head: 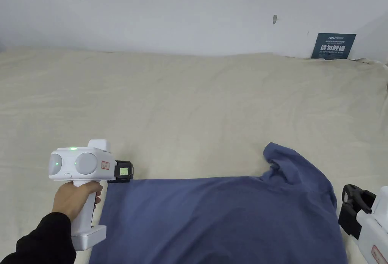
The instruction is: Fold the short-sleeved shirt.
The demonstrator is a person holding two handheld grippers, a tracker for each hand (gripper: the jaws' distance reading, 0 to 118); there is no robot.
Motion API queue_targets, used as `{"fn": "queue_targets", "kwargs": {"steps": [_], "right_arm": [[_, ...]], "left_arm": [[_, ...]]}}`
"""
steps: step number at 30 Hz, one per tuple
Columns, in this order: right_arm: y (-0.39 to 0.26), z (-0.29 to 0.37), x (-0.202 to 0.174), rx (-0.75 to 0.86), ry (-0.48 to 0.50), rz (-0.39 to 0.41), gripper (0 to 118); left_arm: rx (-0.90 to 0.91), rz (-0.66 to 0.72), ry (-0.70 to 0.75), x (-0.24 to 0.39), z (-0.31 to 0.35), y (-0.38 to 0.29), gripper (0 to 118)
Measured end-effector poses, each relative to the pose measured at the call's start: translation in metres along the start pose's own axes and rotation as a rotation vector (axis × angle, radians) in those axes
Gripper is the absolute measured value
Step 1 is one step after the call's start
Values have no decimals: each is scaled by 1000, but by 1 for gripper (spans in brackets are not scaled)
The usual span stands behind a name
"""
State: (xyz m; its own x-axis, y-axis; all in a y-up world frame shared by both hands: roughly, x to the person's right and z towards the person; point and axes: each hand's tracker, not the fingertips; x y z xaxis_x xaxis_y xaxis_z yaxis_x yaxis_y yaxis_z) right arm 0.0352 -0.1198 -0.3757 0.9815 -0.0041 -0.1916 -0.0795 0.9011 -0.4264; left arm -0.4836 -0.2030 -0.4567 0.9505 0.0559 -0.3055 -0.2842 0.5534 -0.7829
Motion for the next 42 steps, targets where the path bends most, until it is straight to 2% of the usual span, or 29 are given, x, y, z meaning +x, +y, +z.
{"fn": "queue_targets", "kwargs": {"steps": [6,8,9,11,12,13,14,16,21,22,25,26,30,32,34,36,39,40,41,42], "right_arm": [[-7,-21,1,-34,-17,7,0],[-10,-27,2,-49,-17,4,0],[-11,-29,3,-54,-17,3,0],[-13,-35,5,-65,-14,3,0],[-13,-38,6,-71,-11,1,0],[-13,-42,8,-78,-9,-3,0],[-12,-46,7,-83,-6,-10,0],[-10,-57,11,-98,2,-35,0],[3,-103,27,-190,7,-34,2],[6,-115,30,-232,18,-45,15],[10,-152,39,-318,12,-37,78],[10,-165,41,-328,1,-29,82],[6,-212,45,-431,-29,-13,80],[3,-231,45,-479,-26,-13,73],[0,-247,47,-519,-32,-49,64],[-2,-258,44,-527,-46,-24,60],[-10,-266,39,-597,-29,-18,37],[-10,-264,38,-571,-33,-17,24],[-9,-260,37,-547,-40,-9,5],[-8,-257,39,-546,-24,-19,2]], "left_arm": [[-96,-2,44,-2,-48,1,83],[-133,-12,22,-1,-54,-2,67],[-102,-23,44,2,-49,-4,67],[-77,-54,30,7,-42,-5,45],[-63,-81,24,7,-40,-6,29],[-61,-96,-2,8,-39,-7,9],[-72,-80,-65,10,-38,-7,4],[-35,-121,-13,14,-31,-12,1],[92,-150,-75,18,16,-19,1],[108,-153,-88,18,26,-19,1],[143,-149,-114,15,50,-21,1],[148,-150,-119,15,56,-21,1],[166,-149,-124,11,65,-19,1],[164,-142,-125,9,62,-18,1],[158,-131,-125,6,59,-18,1],[150,-121,-124,5,54,-19,1],[140,-108,-124,2,49,-21,1],[138,-104,-124,2,48,-23,1],[136,-100,-122,1,47,-24,1],[135,-95,-121,0,47,-25,1]]}}
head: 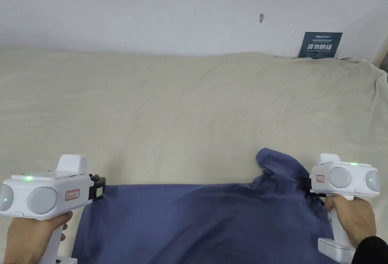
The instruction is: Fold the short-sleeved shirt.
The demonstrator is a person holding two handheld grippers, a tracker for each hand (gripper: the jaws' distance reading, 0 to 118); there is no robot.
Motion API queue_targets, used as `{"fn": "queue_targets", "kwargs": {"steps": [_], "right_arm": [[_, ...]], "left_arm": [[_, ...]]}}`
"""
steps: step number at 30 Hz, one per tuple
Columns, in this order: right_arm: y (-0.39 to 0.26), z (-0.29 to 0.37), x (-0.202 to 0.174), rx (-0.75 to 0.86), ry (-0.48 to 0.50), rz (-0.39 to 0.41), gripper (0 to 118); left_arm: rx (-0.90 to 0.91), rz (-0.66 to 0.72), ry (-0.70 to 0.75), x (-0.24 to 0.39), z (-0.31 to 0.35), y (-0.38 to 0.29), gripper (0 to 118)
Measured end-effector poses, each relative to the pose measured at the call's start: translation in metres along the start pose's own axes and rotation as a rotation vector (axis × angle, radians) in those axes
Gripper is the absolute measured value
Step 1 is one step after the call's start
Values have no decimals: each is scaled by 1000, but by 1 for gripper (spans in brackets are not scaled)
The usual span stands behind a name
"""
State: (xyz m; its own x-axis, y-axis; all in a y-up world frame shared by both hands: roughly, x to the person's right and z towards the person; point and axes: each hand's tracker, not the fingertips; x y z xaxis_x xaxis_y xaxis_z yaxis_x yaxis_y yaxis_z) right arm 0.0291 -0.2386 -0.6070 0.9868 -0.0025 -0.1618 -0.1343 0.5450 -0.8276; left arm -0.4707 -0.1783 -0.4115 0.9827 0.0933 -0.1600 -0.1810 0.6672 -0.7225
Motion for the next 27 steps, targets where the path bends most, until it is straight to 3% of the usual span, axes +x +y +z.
{"fn": "queue_targets", "kwargs": {"steps": [5,14,27], "right_arm": [[-7,42,5,114,33,26,2],[-47,176,24,315,176,75,2],[-167,282,57,354,292,0,2]], "left_arm": [[0,23,11,-4,5,-8,1],[14,41,47,-3,45,-28,1],[38,22,81,-11,140,-103,1]]}}
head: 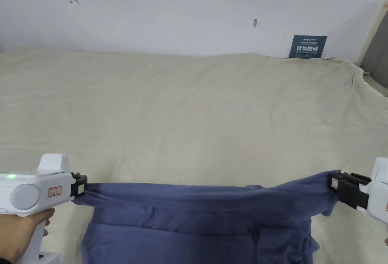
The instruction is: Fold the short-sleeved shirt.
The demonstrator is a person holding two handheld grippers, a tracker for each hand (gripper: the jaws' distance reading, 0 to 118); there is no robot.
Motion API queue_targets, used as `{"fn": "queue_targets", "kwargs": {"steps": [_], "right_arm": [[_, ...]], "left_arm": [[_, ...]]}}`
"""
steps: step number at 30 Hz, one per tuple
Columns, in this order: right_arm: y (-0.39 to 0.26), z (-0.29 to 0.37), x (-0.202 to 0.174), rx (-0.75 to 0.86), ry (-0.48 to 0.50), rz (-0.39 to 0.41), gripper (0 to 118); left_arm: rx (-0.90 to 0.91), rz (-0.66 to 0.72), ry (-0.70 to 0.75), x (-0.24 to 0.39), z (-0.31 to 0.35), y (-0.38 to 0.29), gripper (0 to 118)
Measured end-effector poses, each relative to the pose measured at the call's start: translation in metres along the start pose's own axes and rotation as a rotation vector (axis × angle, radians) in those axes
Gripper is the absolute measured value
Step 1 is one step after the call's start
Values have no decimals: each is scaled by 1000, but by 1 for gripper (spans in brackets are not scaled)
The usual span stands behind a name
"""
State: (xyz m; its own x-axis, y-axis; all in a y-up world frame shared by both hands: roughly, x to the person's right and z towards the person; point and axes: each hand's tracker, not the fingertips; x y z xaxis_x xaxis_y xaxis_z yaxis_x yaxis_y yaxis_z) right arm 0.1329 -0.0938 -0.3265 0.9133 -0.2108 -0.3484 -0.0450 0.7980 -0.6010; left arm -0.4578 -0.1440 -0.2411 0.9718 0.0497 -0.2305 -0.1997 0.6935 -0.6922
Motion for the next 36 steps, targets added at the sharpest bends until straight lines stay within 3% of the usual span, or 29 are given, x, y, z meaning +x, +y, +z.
{"fn": "queue_targets", "kwargs": {"steps": [8,15,28,30,34,36], "right_arm": [[-82,23,6,-107,-29,-78,2],[-141,4,17,-252,-125,-87,2],[-168,-19,13,-326,-224,-78,2],[-161,-10,7,-300,-226,-87,7],[-131,15,-8,-168,-216,-62,69],[-108,29,-20,-74,-216,-39,76]], "left_arm": [[-52,5,3,0,19,-65,1],[-120,-14,19,-7,-3,-120,1],[-161,-36,44,-8,-19,-143,2],[-165,39,31,-10,-13,-135,15],[-77,113,-9,-5,12,-114,90],[14,111,-26,4,30,-100,105]]}}
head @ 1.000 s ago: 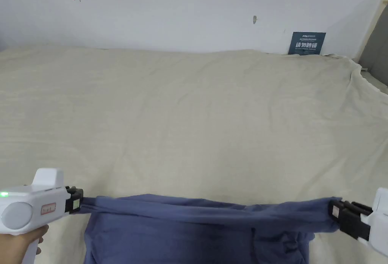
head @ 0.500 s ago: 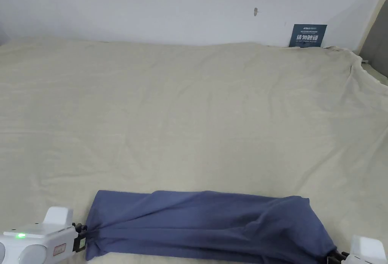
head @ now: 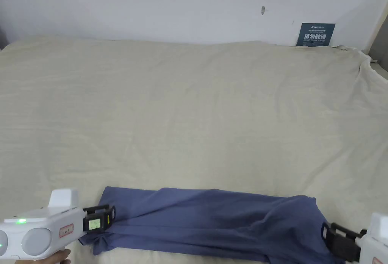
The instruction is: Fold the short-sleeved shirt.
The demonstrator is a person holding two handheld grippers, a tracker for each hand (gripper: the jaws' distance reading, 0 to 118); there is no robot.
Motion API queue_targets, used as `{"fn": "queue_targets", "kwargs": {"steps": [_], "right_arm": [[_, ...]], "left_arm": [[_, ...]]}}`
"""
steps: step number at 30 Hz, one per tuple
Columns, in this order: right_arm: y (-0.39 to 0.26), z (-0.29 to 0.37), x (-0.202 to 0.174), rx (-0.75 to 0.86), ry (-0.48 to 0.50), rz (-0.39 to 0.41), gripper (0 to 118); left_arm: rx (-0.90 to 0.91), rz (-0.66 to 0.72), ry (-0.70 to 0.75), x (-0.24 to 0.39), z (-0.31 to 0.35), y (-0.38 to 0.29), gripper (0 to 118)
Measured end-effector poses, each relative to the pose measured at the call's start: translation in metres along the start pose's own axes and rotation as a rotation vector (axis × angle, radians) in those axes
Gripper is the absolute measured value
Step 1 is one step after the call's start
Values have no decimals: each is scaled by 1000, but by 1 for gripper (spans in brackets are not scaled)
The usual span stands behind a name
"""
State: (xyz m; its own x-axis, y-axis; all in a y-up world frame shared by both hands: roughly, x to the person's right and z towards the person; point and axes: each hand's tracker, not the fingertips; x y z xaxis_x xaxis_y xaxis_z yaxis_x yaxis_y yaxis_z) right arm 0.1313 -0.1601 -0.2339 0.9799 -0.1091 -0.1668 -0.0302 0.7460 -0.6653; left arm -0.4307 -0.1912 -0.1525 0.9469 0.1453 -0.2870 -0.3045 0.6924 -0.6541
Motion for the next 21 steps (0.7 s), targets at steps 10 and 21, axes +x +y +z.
{"fn": "queue_targets", "kwargs": {"steps": [10,21], "right_arm": [[70,47,-56,343,35,101,76],[68,48,-90,500,-45,164,18]], "left_arm": [[278,-48,-7,54,48,59,110],[484,-137,46,87,55,52,23]]}}
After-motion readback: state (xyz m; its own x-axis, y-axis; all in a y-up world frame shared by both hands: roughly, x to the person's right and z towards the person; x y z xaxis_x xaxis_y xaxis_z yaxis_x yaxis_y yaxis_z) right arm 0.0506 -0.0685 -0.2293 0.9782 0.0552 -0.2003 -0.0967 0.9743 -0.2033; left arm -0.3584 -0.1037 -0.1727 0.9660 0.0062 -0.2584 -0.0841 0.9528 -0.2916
